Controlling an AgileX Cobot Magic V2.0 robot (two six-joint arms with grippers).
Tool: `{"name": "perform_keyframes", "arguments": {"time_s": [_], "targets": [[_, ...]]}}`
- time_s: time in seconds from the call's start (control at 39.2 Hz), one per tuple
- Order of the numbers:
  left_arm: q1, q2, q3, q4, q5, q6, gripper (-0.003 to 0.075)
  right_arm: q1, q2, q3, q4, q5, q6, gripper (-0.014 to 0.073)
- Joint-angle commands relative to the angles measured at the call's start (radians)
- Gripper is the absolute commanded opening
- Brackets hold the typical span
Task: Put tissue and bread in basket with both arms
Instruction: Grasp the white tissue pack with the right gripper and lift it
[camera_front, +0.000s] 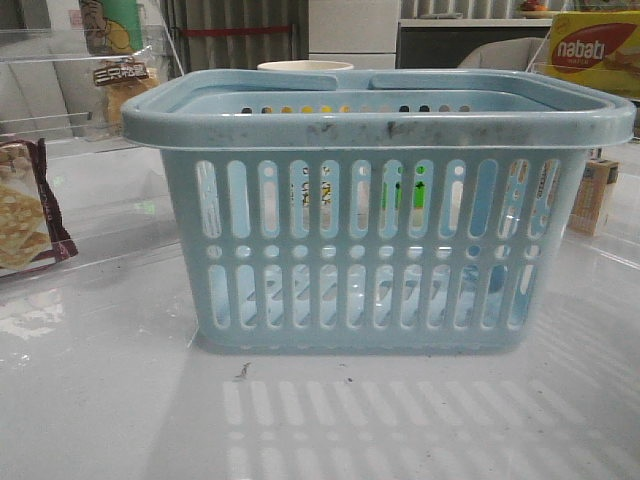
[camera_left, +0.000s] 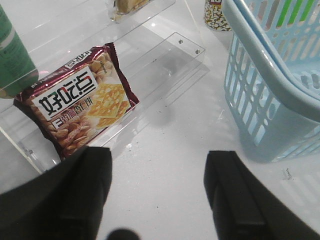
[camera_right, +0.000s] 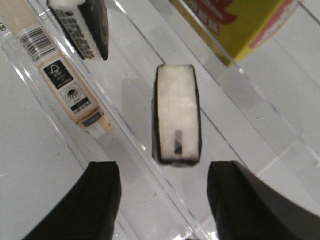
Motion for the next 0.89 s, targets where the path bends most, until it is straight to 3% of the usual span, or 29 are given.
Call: {"name": "perform_keyframes", "arguments": {"time_s": [0.0, 0.05, 0.15, 0.2, 0.54, 0.87], "targets": [[-0.009, 0.000, -0.029, -0.011, -0.079, 0.000, 0.0454, -0.008, 0.007, -0.063, -0.019, -0.082, -0.004, 0.0495], [-0.009, 0.000, -0.029, -0.011, -0.079, 0.000, 0.0454, -0.008, 0.027, -0.063, -0.023, -0.104, -0.004, 0.0447], [-0.009, 0.000, -0.029, -0.011, -0.079, 0.000, 0.0454, -0.008, 0.033, -0.063, -0.024, -0.115, -0.004, 0.0230], [-0.009, 0.000, -0.029, -0.011, -0.079, 0.000, 0.0454, -0.008, 0.017, -0.064, -0.024, -0.112, -0.004, 0.0174], [-0.009, 0.000, -0.029, -0.011, -0.079, 0.000, 0.0454, 0.093, -0.266, -0.063, 0.051, -0.008, -0.004, 0.0162], [-0.009, 0.000, -0.029, -0.011, -0.081, 0.000, 0.0454, 0.410, -0.334, -0.058, 0.090, 0.083, -0.004, 0.0162]]}}
